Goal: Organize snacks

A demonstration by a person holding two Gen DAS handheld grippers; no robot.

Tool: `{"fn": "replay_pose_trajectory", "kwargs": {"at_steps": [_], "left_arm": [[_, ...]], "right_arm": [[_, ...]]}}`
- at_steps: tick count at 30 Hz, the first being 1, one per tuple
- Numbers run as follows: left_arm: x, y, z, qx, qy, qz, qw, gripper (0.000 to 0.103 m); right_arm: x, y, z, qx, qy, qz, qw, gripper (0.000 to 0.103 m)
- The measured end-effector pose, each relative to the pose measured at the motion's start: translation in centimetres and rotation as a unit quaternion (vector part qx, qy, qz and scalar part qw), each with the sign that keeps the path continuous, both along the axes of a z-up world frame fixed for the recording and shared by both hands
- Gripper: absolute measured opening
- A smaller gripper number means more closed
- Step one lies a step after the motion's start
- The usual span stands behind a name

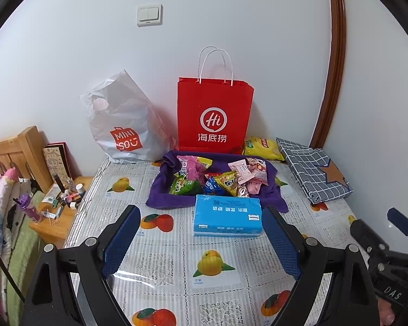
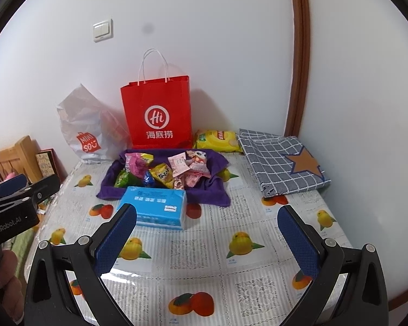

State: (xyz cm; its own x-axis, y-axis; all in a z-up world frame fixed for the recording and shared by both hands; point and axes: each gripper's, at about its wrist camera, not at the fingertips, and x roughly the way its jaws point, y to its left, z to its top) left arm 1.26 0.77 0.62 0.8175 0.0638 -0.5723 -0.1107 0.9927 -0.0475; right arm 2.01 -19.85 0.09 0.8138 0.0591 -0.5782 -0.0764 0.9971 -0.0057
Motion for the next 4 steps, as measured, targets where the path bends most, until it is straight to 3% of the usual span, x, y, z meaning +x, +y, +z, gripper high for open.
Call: {"fn": "replay_pose_trajectory", "kwargs": {"at_steps": [4], "left_arm": [[-0.04, 0.06, 0.14, -0.004, -0.002, 0.002, 1.0, 0.09]], "right_arm": [[-0.08, 0.18, 0.18, -0.003, -0.006, -0.003, 1.0, 0.102]]}}
